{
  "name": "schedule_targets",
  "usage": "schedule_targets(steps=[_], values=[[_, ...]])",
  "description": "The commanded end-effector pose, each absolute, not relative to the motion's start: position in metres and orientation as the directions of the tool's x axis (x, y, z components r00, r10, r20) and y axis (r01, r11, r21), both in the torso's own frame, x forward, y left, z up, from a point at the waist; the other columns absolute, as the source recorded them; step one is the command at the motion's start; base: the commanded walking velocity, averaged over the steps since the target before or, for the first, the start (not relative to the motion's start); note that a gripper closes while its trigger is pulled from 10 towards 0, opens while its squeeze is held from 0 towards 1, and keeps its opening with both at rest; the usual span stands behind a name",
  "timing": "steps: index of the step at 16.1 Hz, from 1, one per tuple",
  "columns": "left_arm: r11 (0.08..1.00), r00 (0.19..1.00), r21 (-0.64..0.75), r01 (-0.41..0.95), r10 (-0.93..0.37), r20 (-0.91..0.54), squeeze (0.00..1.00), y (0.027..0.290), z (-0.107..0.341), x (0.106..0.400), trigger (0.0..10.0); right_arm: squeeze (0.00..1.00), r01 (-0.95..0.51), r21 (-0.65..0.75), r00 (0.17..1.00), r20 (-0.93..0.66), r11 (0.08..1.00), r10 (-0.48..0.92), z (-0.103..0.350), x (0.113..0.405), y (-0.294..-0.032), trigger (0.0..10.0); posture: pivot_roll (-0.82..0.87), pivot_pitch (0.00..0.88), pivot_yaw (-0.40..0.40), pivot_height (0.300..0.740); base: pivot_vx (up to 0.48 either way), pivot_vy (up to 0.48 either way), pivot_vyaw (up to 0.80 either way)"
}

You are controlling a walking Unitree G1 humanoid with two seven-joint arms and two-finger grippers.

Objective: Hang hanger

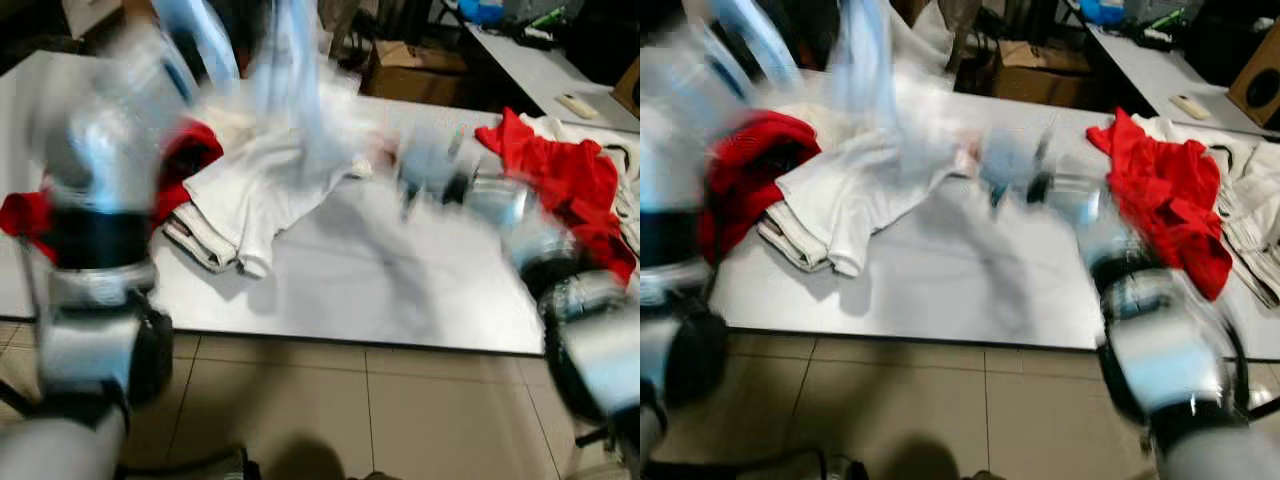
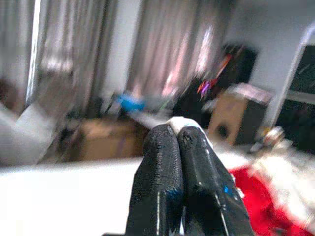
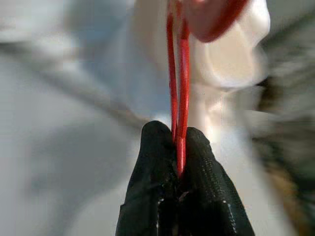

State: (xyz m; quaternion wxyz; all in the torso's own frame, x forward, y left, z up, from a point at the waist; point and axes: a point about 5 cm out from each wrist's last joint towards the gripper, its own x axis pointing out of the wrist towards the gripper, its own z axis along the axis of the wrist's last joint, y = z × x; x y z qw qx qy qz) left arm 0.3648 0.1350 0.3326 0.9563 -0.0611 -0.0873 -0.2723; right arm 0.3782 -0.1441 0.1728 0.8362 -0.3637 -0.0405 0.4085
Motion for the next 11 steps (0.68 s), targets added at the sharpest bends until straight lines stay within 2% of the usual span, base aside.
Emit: schedule_targets(steps=[1, 2, 5, 6, 9, 11], values=[[0.885, 0.87, -0.003, 0.466, -0.458, 0.182, 0.0, 0.134, 0.321, 0.375, 10.0, 0.0, -0.709, -0.641, 0.551, -0.244, 0.294, 0.798, 0.173, 0.364, -0.147, 10.0, -0.06, 0.0, -0.061, 0.74, 0.0, 0.0, 0.0], [0.917, 0.906, 0.023, 0.397, -0.396, 0.151, 0.0, 0.14, 0.308, 0.385, 10.0, 0.0, -0.752, -0.61, 0.494, -0.272, 0.249, 0.826, 0.164, 0.351, -0.151, 10.0, -0.07, 0.0, -0.048, 0.74, 0.0, 0.0, 0.0], [0.974, 0.962, 0.075, 0.214, -0.223, 0.155, 0.0, 0.164, 0.296, 0.401, 10.0, 0.0, -0.816, -0.552, 0.405, -0.331, 0.173, 0.852, 0.154, 0.323, -0.168, 10.0, -0.08, 0.0, -0.02, 0.74, 0.0, 0.0, 0.0], [0.992, 0.981, 0.091, 0.086, -0.101, 0.167, 0.0, 0.187, 0.291, 0.407, 10.0, 0.0, -0.831, -0.533, 0.387, -0.35, 0.158, 0.853, 0.156, 0.304, -0.183, 10.0, -0.09, 0.0, -0.004, 0.74, 0.0, 0.0, 0.0], [0.991, 0.99, 0.115, 0.061, -0.075, 0.119, 0.0, 0.199, 0.271, 0.41, 10.0, 0.0, -0.839, -0.513, 0.39, -0.337, 0.18, 0.857, 0.165, 0.29, -0.194, 10.0, -0.1, 0.0, 0.004, 0.74, 0.0, 0.0, 0.0], [0.989, 0.997, 0.139, 0.044, -0.052, 0.052, 0.0, 0.206, 0.242, 0.41, 10.0, 0.0, -0.833, -0.489, 0.443, -0.307, 0.26, 0.842, 0.177, 0.279, -0.207, 10.0, -0.1, 0.0, 0.006, 0.74, 0.0, 0.0, 0.0]])
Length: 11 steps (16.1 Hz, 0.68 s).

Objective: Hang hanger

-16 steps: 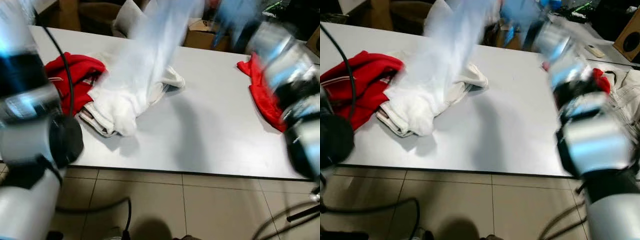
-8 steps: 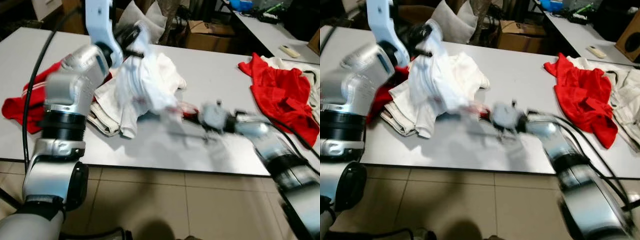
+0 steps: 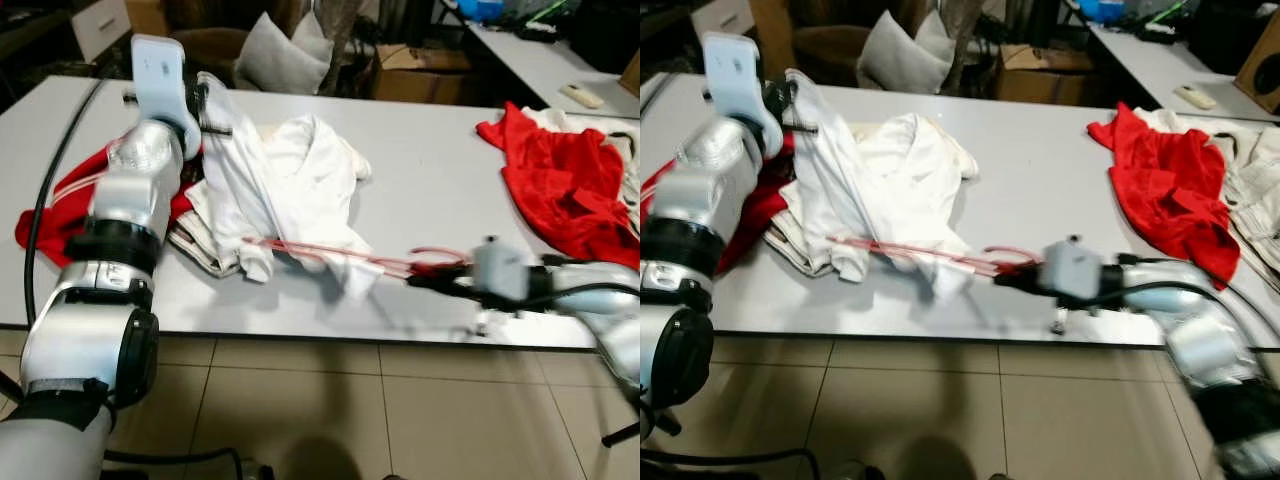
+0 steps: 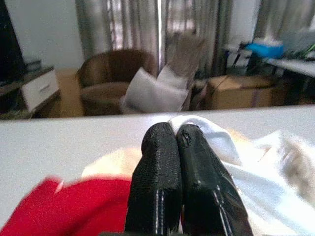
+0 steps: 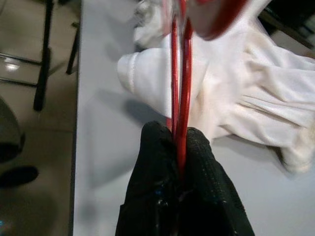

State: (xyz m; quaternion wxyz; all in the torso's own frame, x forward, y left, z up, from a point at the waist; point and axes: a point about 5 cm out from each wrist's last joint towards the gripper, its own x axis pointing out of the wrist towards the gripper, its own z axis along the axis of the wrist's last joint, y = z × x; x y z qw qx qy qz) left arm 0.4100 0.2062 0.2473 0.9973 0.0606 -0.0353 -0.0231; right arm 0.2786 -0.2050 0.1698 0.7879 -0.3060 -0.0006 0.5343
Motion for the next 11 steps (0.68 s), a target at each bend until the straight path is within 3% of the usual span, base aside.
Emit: schedule_targets(steps=[1, 4, 5, 6, 7, 9, 11], values=[[0.987, 0.998, 0.153, 0.045, -0.05, 0.028, 0.0, 0.208, 0.232, 0.409, 10.0, 0.0, -0.825, -0.473, 0.47, -0.271, 0.309, 0.84, 0.184, 0.277, -0.212, 10.0, -0.1, 0.0, 0.004, 0.74, 0.0, 0.0, 0.0], [0.984, 0.997, 0.161, 0.077, -0.071, -0.042, 0.0, 0.214, 0.208, 0.405, 10.0, 0.0, -0.683, -0.491, 0.658, -0.093, 0.541, 0.747, 0.209, 0.286, -0.227, 10.0, -0.1, 0.0, 0.003, 0.74, 0.0, 0.0, 0.0], [0.984, 0.992, 0.128, 0.12, -0.114, -0.052, 0.0, 0.212, 0.206, 0.404, 10.0, 0.0, -0.658, -0.483, 0.686, -0.067, 0.578, 0.725, 0.212, 0.288, -0.229, 10.0, -0.1, 0.0, 0.003, 0.74, 0.0, 0.0, 0.0], [0.961, 0.96, 0.025, 0.277, -0.276, -0.047, 0.83, 0.205, 0.204, 0.4, 10.0, 0.0, -0.579, -0.466, 0.759, -0.008, 0.669, 0.651, 0.219, 0.293, -0.235, 10.0, -0.1, 0.0, 0.005, 0.74, 0.0, 0.0, 0.0], [0.95, 0.95, 0.038, 0.31, -0.308, -0.049, 1.0, 0.204, 0.204, 0.399, 10.0, 0.0, -0.555, -0.457, 0.78, 0.005, 0.695, 0.626, 0.22, 0.295, -0.236, 10.0, -0.1, 0.0, 0.005, 0.74, 0.0, 0.0, 0.0], [0.911, 0.922, 0.159, 0.38, -0.359, -0.147, 1.0, 0.21, 0.194, 0.39, 10.0, 0.0, -0.463, -0.395, 0.85, 0.056, 0.794, 0.524, 0.219, 0.298, -0.237, 10.0, -0.1, 0.0, 0.007, 0.74, 0.0, 0.0, 0.0], [0.906, 0.918, 0.198, 0.375, -0.334, -0.213, 1.0, 0.235, 0.196, 0.381, 10.0, 0.0, -0.416, -0.324, 0.881, 0.088, 0.85, 0.464, 0.213, 0.297, -0.23, 10.0, -0.1, 0.0, 0.008, 0.74, 0.0, 0.0, 0.0]])
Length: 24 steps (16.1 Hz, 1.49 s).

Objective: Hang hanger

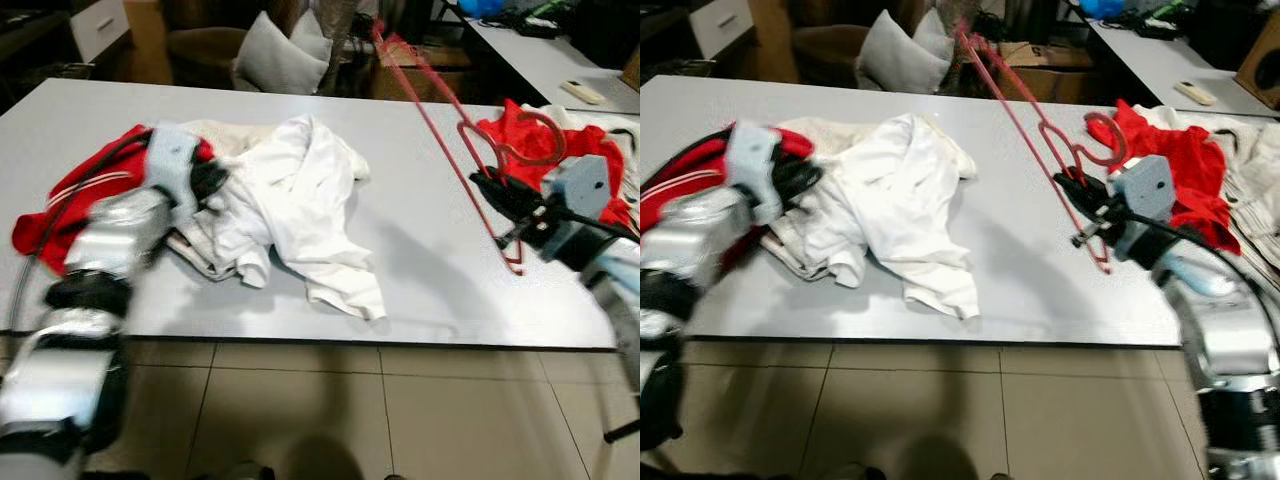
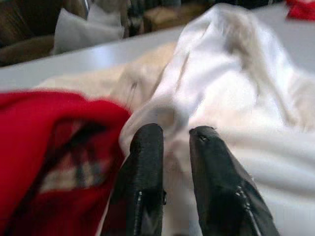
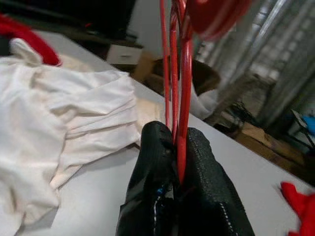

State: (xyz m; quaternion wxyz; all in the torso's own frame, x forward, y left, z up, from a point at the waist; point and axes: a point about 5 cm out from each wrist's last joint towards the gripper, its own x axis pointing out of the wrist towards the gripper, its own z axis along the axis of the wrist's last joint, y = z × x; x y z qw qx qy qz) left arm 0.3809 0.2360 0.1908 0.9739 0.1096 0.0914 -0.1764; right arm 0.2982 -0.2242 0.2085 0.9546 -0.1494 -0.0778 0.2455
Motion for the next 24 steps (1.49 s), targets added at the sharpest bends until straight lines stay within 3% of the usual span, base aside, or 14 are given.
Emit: schedule_targets(steps=[1, 6, 9, 11, 12, 13, 17, 21, 24], values=[[0.909, 0.92, 0.196, 0.367, -0.324, -0.218, 1.0, 0.247, 0.201, 0.377, 10.0, 0.0, -0.386, -0.292, 0.899, 0.094, 0.875, 0.428, 0.21, 0.297, -0.229, 10.0, -0.1, 0.0, 0.009, 0.74, 0.0, 0.0, 0.0], [0.943, 0.939, 0.07, 0.325, -0.314, -0.14, 1.0, 0.294, 0.233, 0.354, 10.0, 0.0, -0.238, -0.08, 0.963, 0.114, 0.968, 0.246, 0.204, 0.3, -0.232, 10.0, -0.09, 0.0, 0.002, 0.74, 0.0, 0.0, 0.0], [0.929, 0.929, -0.013, 0.369, -0.369, 0.032, 1.0, 0.278, 0.25, 0.345, 10.0, 0.0, -0.182, -0.027, 0.974, 0.131, 0.983, 0.184, 0.21, 0.298, -0.228, 10.0, -0.09, 0.0, -0.001, 0.74, 0.0, 0.0, 0.0], [0.925, 0.926, -0.106, 0.364, -0.347, 0.152, 0.98, 0.251, 0.253, 0.341, 10.0, 0.0, -0.16, -0.014, 0.979, 0.129, 0.987, 0.161, 0.209, 0.295, -0.22, 10.0, -0.09, 0.0, 0.0, 0.74, 0.0, 0.0, 0.0], [0.926, 0.926, -0.137, 0.353, -0.325, 0.189, 0.42, 0.232, 0.247, 0.337, 10.0, 0.0, -0.136, 0.006, 0.983, 0.123, 0.991, 0.134, 0.206, 0.292, -0.216, 10.0, -0.09, 0.0, 0.0, 0.74, 0.0, 0.0, 0.0], [0.942, 0.943, -0.113, 0.317, -0.3, 0.147, 0.05, 0.205, 0.22, 0.331, 10.0, 0.0, -0.102, 0.026, 0.989, 0.107, 0.994, 0.098, 0.199, 0.285, -0.207, 10.0, -0.09, 0.0, 0.001, 0.74, 0.0, 0.0, 0.0], [0.96, 0.961, -0.044, 0.277, -0.277, 0.023, 0.06, 0.166, 0.173, 0.315, 10.0, 0.0, -0.093, -0.002, 0.995, 0.038, 0.996, 0.093, 0.178, 0.268, -0.186, 10.0, -0.14, 0.0, 0.016, 0.74, 0.0, -0.098, 0.0], [0.962, 0.963, 0.04, 0.27, -0.27, -0.015, 0.06, 0.147, 0.157, 0.311, 10.0, 0.0, -0.003, 0.038, 0.997, -0.071, 0.999, 0.005, 0.151, 0.254, -0.183, 10.0, -0.15, 0.0, 0.022, 0.74, 0.0, -0.471, 0.0], [0.962, 0.966, 0.087, 0.257, -0.256, -0.028, 0.06, 0.145, 0.151, 0.305, 10.0, 0.0, -0.061, 0.025, 0.991, -0.115, 0.998, 0.064, 0.142, 0.254, -0.175, 10.0, -0.13, 0.0, 0.009, 0.74, 0.0, -0.48, 0.0]])
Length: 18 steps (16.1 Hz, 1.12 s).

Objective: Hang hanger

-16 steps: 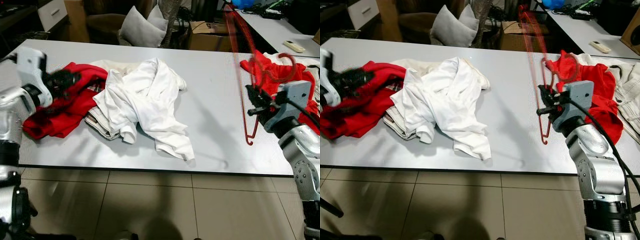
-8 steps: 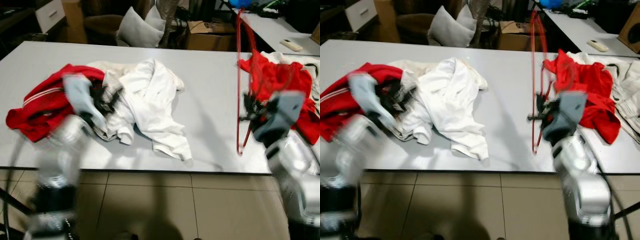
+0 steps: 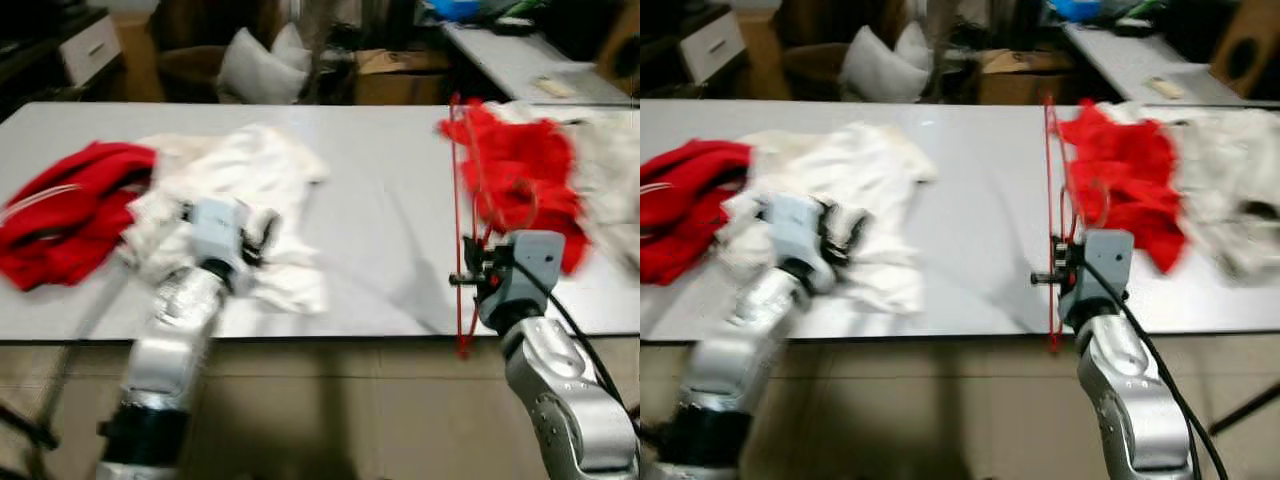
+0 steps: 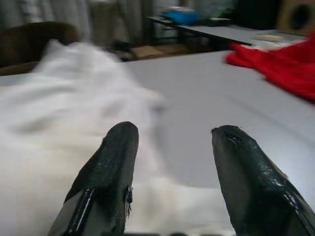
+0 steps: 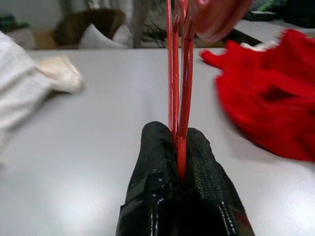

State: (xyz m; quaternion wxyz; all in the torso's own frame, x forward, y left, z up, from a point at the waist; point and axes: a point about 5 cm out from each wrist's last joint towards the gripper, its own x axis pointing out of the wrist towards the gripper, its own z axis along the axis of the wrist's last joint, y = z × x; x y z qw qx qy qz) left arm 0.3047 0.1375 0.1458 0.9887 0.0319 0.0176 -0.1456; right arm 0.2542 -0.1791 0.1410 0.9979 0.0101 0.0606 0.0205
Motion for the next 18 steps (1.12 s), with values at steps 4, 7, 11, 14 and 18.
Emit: schedule_targets(steps=[4, 7, 11, 14, 18], values=[[0.972, 0.975, 0.084, 0.217, -0.213, -0.056, 0.06, 0.154, 0.137, 0.291, 10.0, 0.0, -0.078, -0.053, 0.99, -0.122, 0.996, 0.071, 0.139, 0.255, -0.168, 10.0, -0.13, 0.0, -0.02, 0.74, 0.0, -0.48, 0.0], [0.97, 0.973, 0.084, 0.228, -0.224, -0.054, 0.05, 0.148, 0.136, 0.289, 10.0, 0.0, -0.092, -0.057, 0.988, -0.128, 0.994, 0.084, 0.138, 0.256, -0.166, 10.0, -0.12, 0.0, -0.022, 0.74, 0.0, -0.48, 0.0], [0.964, 0.966, 0.075, 0.255, -0.251, -0.057, 0.0, 0.141, 0.134, 0.288, 10.0, 0.0, -0.062, 0.065, 0.989, -0.128, 0.996, 0.07, 0.136, 0.256, -0.165, 10.0, -0.11, 0.0, -0.014, 0.74, 0.0, 0.0, -0.34], [0.957, 0.959, 0.079, 0.28, -0.276, -0.06, 0.0, 0.144, 0.137, 0.286, 10.0, 0.0, -0.099, 0.068, 0.985, -0.136, 0.993, 0.108, 0.132, 0.257, -0.156, 10.0, -0.09, 0.0, -0.02, 0.74, 0.0, 0.0, -0.79], [0.953, 0.955, 0.07, 0.294, -0.29, -0.066, 0.0, 0.144, 0.137, 0.283, 10.0, 0.0, -0.095, 0.085, 0.981, -0.162, 0.992, 0.108, 0.127, 0.25, -0.157, 10.0, -0.11, 0.0, 0.001, 0.74, 0.0, 0.0, -0.79]])
